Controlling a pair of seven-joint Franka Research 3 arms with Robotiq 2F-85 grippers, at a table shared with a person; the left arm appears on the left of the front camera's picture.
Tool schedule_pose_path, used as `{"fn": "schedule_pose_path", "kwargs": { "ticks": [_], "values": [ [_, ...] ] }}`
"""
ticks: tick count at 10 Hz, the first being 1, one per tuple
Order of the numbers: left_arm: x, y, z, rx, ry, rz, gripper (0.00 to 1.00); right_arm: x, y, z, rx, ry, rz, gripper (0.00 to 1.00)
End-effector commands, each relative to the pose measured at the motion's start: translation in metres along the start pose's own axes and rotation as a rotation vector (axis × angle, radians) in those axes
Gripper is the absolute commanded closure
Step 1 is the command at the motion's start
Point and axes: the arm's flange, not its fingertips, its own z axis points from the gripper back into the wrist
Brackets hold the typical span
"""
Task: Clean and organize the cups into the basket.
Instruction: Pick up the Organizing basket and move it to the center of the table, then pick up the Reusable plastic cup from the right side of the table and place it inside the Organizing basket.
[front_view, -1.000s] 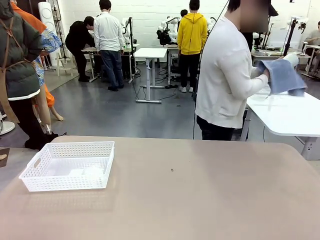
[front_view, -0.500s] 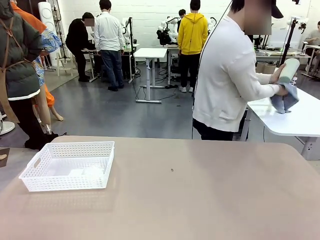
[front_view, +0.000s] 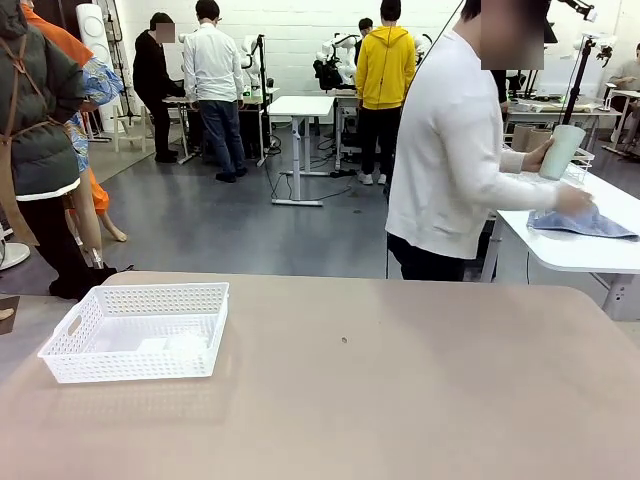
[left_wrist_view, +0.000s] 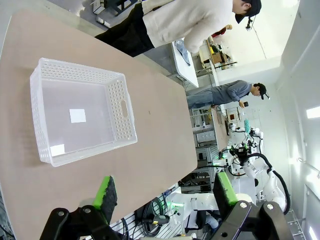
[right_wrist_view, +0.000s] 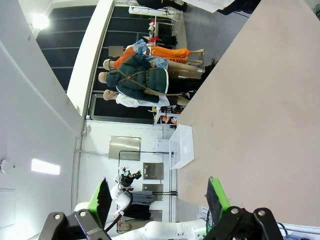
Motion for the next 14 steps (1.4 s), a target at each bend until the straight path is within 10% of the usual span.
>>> {"fn": "schedule_pose_path", "kwargs": {
  "ticks": [1, 12, 14],
  "values": [
    [0.001, -0.001, 0.000, -0.008, 0.005, -0.007, 0.00, 0.001, 0.000, 0.001, 0.012, 0.000, 0.015, 0.00],
    [0.000, 0.000, 0.000, 0.000, 0.000, 0.000, 0.00, 0.000, 0.000, 0.000, 0.000, 0.000, 0.000, 0.00],
    [0.010, -0.020, 0.004, 0.179, 0.087, -0.054, 0.00, -0.007, -0.005, -0.019, -0.006, 0.151, 0.443, 0.00]
  ]
}}
